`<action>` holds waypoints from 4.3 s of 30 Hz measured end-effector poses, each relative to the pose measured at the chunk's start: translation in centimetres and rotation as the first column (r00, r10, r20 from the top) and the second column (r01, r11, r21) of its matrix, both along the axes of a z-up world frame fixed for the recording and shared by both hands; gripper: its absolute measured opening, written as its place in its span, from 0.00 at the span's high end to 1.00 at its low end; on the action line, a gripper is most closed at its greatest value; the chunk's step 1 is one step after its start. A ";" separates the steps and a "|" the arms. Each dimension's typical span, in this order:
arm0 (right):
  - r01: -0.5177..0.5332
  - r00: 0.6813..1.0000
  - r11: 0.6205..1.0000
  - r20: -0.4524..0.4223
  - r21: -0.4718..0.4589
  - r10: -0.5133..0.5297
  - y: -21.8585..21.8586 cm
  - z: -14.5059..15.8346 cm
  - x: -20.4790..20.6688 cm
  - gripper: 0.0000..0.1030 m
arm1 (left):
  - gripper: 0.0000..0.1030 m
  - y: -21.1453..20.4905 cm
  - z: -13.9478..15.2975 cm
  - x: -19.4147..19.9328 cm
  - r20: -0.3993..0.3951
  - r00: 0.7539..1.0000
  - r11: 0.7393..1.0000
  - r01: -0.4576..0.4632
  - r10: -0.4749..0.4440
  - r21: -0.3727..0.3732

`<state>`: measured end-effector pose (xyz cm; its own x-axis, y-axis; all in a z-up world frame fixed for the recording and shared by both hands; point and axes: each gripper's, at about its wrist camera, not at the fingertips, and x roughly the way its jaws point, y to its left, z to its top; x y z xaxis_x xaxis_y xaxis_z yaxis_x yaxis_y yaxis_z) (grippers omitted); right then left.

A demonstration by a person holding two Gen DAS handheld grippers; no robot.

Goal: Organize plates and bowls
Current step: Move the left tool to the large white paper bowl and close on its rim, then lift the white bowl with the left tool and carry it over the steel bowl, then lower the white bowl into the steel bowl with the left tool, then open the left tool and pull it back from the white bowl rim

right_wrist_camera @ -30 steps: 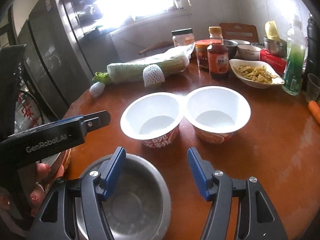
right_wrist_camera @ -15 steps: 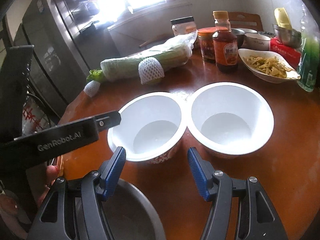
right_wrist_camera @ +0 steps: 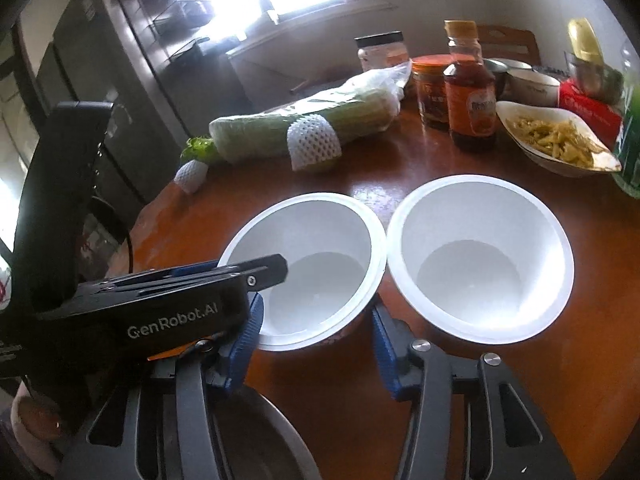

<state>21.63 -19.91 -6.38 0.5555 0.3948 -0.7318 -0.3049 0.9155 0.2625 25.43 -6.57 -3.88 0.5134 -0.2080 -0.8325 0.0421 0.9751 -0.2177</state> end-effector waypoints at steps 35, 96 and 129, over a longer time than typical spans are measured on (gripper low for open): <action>-0.052 0.989 0.998 0.139 -0.036 0.057 2.1 5.1 -5.1 0.52 | 0.60 1.2 6.3 -7.0 0.173 0.985 1.000 -0.007 0.007 0.000; -0.093 0.991 0.993 0.093 -0.066 0.099 0.9 4.6 -14.8 0.52 | 0.60 -0.6 4.6 -15.5 0.113 0.992 0.996 0.052 -0.060 0.068; -0.107 0.994 0.987 0.025 -0.118 0.111 1.4 1.6 -14.6 0.51 | 0.60 -0.5 1.4 -15.1 0.045 0.996 0.994 0.070 -0.074 0.079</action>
